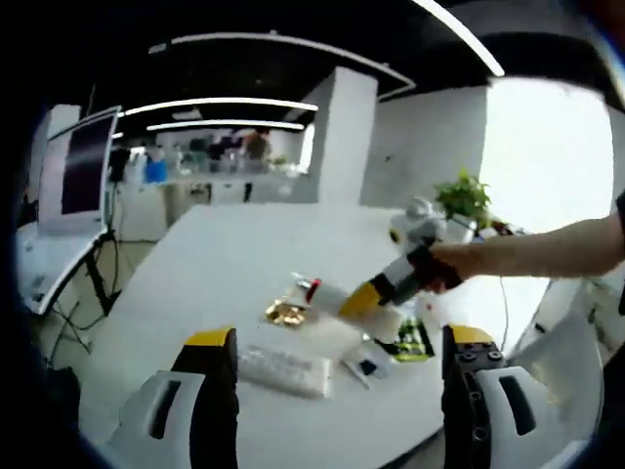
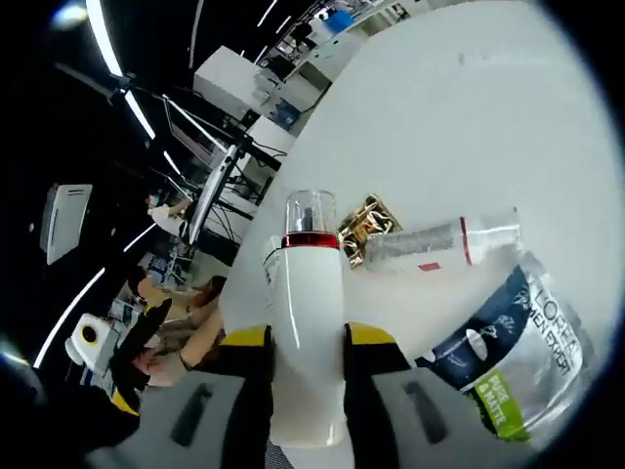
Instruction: Arrange the skincare products in the storage area until every visible bottle or jar stands upright without overlapping.
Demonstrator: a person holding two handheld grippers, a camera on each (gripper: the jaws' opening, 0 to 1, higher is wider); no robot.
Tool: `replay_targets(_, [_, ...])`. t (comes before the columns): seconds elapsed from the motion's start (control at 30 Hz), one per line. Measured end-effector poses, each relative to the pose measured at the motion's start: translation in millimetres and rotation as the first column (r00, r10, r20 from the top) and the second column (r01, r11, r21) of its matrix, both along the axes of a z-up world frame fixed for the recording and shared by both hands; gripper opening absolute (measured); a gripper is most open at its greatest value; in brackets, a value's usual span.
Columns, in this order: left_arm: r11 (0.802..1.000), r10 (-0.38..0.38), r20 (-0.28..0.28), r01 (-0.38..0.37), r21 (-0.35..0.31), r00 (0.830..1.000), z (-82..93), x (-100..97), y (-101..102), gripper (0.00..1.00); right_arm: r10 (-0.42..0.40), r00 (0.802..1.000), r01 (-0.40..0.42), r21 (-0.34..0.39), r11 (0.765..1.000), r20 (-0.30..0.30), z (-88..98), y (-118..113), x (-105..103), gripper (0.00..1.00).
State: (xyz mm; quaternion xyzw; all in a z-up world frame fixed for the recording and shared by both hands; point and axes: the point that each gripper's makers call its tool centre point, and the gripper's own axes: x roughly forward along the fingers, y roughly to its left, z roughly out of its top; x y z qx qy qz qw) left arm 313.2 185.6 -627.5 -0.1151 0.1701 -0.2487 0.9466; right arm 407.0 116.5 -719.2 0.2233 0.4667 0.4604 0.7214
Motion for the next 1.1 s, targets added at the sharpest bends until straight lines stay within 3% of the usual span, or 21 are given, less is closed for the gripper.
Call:
replay_targets(0.1, [0.995,-0.037,-0.030,0.034,-0.095,0.999,6.2,8.5,-13,0.71,-0.028,1.000,0.028,0.084,0.996,-0.001,13.4,-9,-8,0.26])
replay_targets(0.17, [0.988,-0.034,-0.017,0.031,-0.154,0.999,14.6,19.4,-15,0.67,-0.037,0.999,0.036,0.120,0.992,0.007,21.9,-16,-13,0.26])
replay_targets(0.2, [0.988,-0.046,-0.013,0.044,-0.148,0.999,14.5,23.6,-15,0.65,-0.037,0.999,0.035,0.129,0.991,0.016,24.8,-19,-16,0.26])
replay_targets(0.27, [0.995,-0.076,0.013,0.077,-0.067,0.997,9.8,34.2,-19,0.55,-0.037,0.998,0.028,0.164,0.986,0.052,35.9,-26,-21,0.26])
replay_targets(0.3, [0.996,-0.072,-0.001,0.072,-0.045,0.997,5.4,40.8,-22,0.51,-0.041,0.998,0.032,0.173,0.984,0.047,38.9,-28,-24,0.26])
replay_targets(0.33, [0.993,-0.096,-0.020,0.094,-0.076,0.995,5.9,42.3,-29,0.48,-0.045,0.998,0.035,0.185,0.982,0.048,42.4,-31,-25,0.26])
replay_targets(0.43, [0.961,-0.173,-0.040,0.159,-0.227,0.984,17.2,50.3,-51,0.54,-0.042,0.996,0.026,0.203,0.979,0.076,52.8,-37,-34,0.26])
replay_targets(0.63, [0.937,-0.235,-0.069,0.208,-0.280,0.969,16.6,67.2,-80,0.60,-0.055,0.991,0.019,0.271,0.962,0.125,76.3,-46,-61,0.26])
replay_targets(0.7, [0.915,-0.273,-0.061,0.239,-0.326,0.960,21.5,64.8,-98,0.65,-0.043,0.986,-0.011,0.317,0.948,0.164,87.4,-50,-70,0.26])
replay_targets(0.77, [0.888,-0.306,-0.085,0.253,-0.383,0.948,21.2,65.4,-110,0.65,-0.046,0.987,-0.010,0.351,0.936,0.152,92.0,-53,-78,0.26])
replay_targets(0.83, [0.884,-0.339,-0.089,0.285,-0.370,0.936,18.2,65.1,-123,0.62,-0.048,0.987,-0.011,0.362,0.932,0.154,94.1,-58,-80,0.26])
replay_targets(0.87, [0.875,-0.379,-0.079,0.329,-0.355,0.922,17.3,62.0,-132,0.63,-0.047,0.987,-0.013,0.364,0.931,0.155,94.7,-58,-81,0.26])
replay_targets(0.97, [0.853,-0.403,-0.070,0.347,-0.390,0.913,20.5,62.6,-145,0.60,-0.036,0.985,-0.031,0.371,0.928,0.171,98.9,-61,-89,0.26])
replay_targets(1.0, [0.839,-0.413,-0.066,0.352,-0.414,0.908,23.3,62.1,-148,0.55,-0.034,0.984,-0.035,0.376,0.926,0.177,100.6,-63,-92,0.26])
replay_targets(1.07, [0.779,-0.485,-0.044,0.409,-0.476,0.873,31.3,52.8,-160,0.48,-0.045,0.980,-0.035,0.386,0.922,0.195,102.8,-67,-95,0.26])
replay_targets(1.1, [0.758,-0.513,-0.033,0.434,-0.487,0.858,33.4,48.2,-165,0.41,-0.046,0.979,-0.035,0.390,0.920,0.196,102.8,-68,-97,0.26])
